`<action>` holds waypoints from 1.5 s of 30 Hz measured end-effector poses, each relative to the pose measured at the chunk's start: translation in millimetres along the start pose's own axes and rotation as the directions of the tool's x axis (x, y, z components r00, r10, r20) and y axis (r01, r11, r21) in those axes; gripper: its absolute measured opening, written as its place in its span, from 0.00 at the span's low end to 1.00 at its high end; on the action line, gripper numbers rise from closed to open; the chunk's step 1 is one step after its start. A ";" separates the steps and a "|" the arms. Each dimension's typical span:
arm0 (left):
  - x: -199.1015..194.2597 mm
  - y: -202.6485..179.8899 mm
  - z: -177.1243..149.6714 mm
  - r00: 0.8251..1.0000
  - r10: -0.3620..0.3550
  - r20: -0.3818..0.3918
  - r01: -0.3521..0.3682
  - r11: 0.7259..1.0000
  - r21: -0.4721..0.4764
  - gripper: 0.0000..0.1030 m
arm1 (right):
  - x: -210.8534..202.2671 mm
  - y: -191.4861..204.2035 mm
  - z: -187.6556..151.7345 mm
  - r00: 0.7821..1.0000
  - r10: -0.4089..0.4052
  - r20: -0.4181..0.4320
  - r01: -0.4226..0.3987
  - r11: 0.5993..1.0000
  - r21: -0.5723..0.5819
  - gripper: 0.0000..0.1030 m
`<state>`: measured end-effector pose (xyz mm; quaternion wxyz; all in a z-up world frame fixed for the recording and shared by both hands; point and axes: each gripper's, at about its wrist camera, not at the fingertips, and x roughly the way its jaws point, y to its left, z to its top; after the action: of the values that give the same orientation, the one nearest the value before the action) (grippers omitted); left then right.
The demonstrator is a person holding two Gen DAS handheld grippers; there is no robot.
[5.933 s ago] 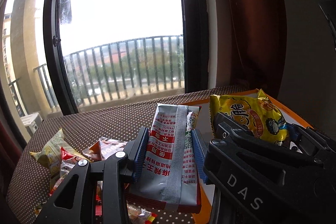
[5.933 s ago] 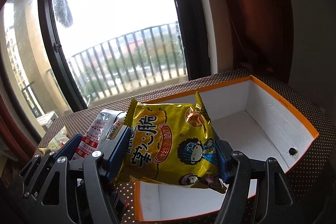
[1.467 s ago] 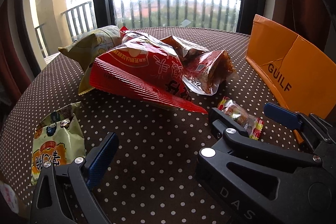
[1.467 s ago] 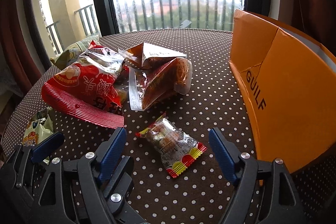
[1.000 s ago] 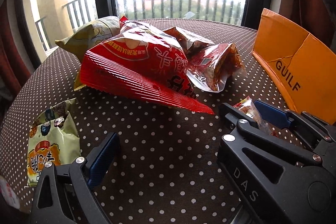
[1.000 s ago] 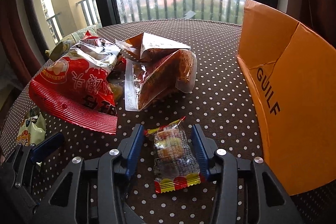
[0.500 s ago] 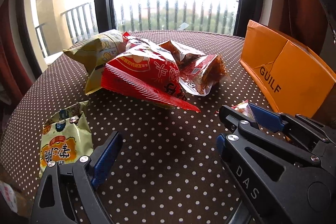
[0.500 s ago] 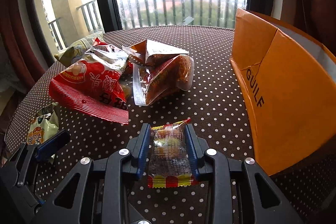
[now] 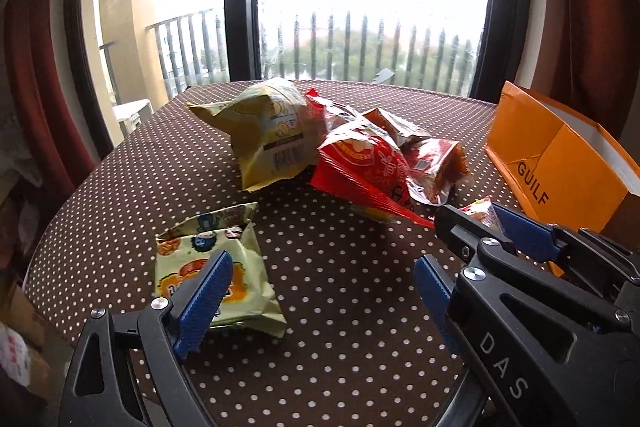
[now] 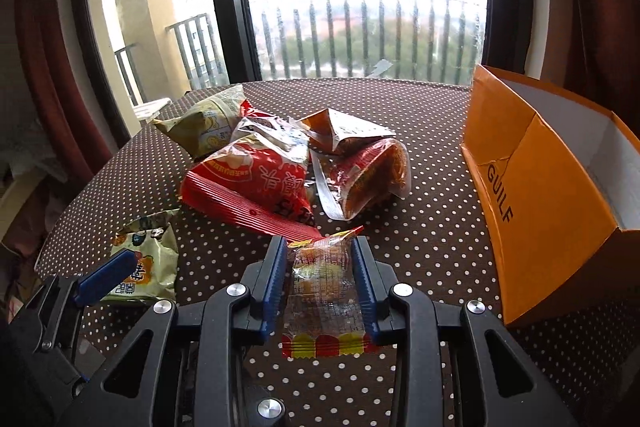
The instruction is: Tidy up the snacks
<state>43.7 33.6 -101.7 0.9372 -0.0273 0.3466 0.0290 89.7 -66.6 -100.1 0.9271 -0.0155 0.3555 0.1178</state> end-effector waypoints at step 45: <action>45.7 53.3 -14.9 0.994 0.059 -0.091 -0.065 0.996 -0.066 0.81 | 37.6 49.1 -7.9 0.994 0.044 -0.101 -0.048 0.998 -0.039 0.35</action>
<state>64.8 87.3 -144.4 0.9178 -0.0503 0.3877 0.0689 100.4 -12.0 -128.2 0.9046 -0.0326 0.3993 0.1457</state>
